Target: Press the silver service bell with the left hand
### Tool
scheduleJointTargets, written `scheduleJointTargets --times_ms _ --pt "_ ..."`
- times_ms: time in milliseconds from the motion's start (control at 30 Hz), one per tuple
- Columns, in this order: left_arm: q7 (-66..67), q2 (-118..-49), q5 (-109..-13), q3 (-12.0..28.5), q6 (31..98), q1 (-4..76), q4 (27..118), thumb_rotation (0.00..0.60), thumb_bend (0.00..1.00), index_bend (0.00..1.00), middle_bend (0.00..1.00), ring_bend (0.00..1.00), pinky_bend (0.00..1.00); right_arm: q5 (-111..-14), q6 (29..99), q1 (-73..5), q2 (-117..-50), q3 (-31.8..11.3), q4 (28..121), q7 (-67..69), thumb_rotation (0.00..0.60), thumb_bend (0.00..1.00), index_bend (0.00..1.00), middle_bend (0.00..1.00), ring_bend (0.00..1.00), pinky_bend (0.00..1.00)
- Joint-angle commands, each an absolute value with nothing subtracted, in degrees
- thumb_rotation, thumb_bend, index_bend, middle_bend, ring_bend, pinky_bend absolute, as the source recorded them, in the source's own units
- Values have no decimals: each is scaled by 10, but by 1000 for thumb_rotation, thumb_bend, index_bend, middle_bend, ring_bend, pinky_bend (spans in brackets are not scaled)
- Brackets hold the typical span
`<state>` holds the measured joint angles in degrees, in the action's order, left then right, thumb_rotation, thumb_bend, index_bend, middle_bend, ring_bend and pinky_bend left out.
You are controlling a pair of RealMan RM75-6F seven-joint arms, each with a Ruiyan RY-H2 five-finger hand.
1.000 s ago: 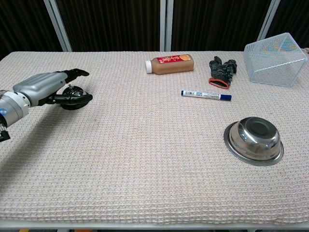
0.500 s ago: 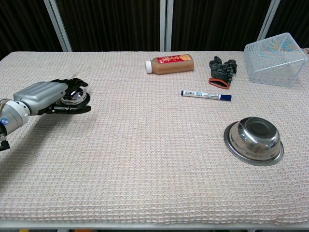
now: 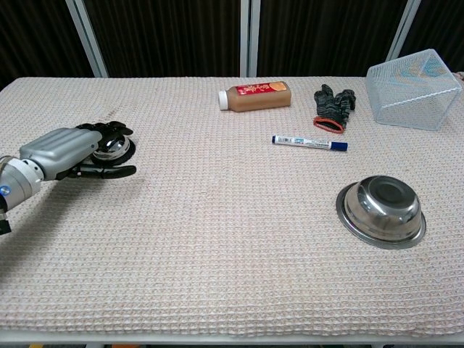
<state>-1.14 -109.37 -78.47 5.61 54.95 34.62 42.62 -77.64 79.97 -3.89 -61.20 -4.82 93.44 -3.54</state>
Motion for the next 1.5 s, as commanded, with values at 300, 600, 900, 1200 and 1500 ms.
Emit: scheduleJointTargets --times_ms 300,600,900,1200,1500 --pt "6 -1072 -779 68 559 352 468 50 0 0 0 0 0 -781 800 -39 -611 -46 938 -33 600 232 0 0 0 0" --pt "2 -1075 -771 73 553 350 462 51 0 0 0 0 0 -778 797 -41 -612 -49 937 -26 600 231 0 0 0 0" --pt "40 -1014 -777 112 660 338 558 45 0 0 0 0 0 -785 803 -38 -609 -47 938 -20 600 231 0 0 0 0" --pt "163 -864 -773 71 829 197 788 41 0 0 0 0 0 -792 809 -38 -608 -49 939 -14 600 231 0 0 0 0" --pt "212 -774 -810 -6 918 96 890 55 0 0 0 0 0 -805 811 -39 -613 -44 940 -8 600 230 0 0 0 0"
